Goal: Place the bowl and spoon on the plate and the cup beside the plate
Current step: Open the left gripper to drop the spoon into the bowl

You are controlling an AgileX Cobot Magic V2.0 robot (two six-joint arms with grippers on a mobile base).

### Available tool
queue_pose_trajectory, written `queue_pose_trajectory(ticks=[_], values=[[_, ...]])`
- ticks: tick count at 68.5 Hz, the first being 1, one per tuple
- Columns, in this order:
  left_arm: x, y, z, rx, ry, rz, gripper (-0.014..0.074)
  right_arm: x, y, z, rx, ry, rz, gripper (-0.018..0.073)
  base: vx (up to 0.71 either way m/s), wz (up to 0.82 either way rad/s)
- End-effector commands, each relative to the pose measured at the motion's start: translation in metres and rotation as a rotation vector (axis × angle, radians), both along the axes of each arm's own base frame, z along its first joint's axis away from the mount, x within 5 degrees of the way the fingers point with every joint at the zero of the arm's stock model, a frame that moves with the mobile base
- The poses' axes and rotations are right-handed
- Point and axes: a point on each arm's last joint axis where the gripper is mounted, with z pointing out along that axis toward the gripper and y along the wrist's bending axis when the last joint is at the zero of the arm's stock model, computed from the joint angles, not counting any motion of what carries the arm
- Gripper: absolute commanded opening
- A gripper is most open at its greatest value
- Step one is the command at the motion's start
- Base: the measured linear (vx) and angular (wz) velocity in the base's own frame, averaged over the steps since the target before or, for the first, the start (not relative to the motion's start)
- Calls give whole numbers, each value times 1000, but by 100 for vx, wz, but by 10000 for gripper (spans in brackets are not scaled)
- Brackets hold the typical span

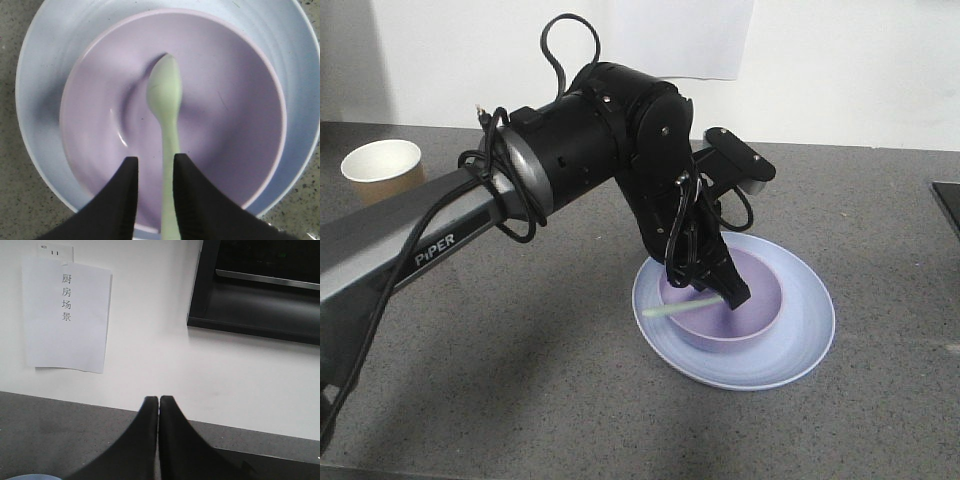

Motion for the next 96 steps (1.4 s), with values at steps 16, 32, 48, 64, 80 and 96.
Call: queue_pose_trajectory(ticks=[16, 32, 48, 64, 80, 96], values=[[-8, 18, 65, -103, -206, 60, 260, -1, 1, 12, -9, -85, 16, -9, 0, 0], [-13, 61, 126, -64, -510, 236, 273, -1, 1, 12, -8, -83, 16, -7, 0, 0], [-36, 114, 196, -36, -825, 338, 272, -1, 1, 12, -6, -85, 16, -3, 0, 0], [-41, 212, 243, -98, -945, 679, 272, -1, 2, 14, 43, -105, 20, -3, 0, 0], [-25, 284, 235, -128, -845, 925, 272, -1, 1, 14, 21, -111, 14, -3, 0, 0], [11, 330, 176, -106, -679, 1052, 272, -1, 1, 14, 22, -109, 13, -3, 0, 0]])
